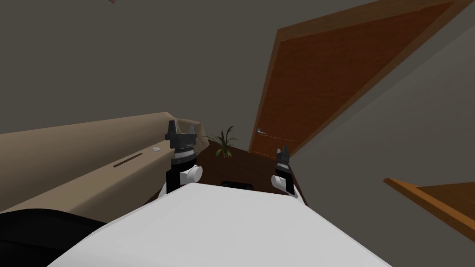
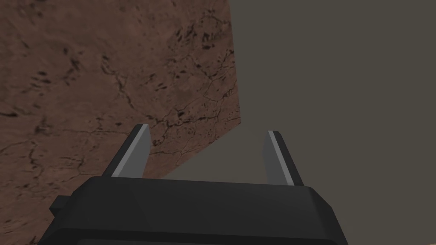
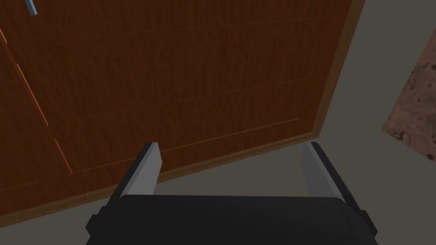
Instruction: Pull the door open
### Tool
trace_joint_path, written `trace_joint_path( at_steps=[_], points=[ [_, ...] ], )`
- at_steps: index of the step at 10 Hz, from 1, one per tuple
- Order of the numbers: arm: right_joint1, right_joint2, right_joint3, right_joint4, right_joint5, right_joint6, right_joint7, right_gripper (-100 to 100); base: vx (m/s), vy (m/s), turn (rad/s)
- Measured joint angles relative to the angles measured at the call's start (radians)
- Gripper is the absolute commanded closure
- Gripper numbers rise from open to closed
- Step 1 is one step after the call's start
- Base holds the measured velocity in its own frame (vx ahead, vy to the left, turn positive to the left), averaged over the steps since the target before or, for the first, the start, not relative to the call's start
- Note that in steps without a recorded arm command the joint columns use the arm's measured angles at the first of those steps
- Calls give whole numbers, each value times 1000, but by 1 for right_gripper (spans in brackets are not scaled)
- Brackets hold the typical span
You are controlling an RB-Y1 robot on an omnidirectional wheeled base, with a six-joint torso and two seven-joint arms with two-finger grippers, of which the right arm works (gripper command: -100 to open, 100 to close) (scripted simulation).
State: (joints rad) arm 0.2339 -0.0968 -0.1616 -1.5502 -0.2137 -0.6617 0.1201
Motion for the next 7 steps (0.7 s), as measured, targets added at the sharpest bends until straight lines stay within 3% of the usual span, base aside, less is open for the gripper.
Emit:
trace_joint_path(
  at_steps=[2, 7],
  points=[
    [-27, -1, -18, 63, -15, -18, 12, -100, 73, -51, 222],
    [-78, -3, -56, 174, -48, -40, 37, -100, 44, -35, 92]
  ],
)
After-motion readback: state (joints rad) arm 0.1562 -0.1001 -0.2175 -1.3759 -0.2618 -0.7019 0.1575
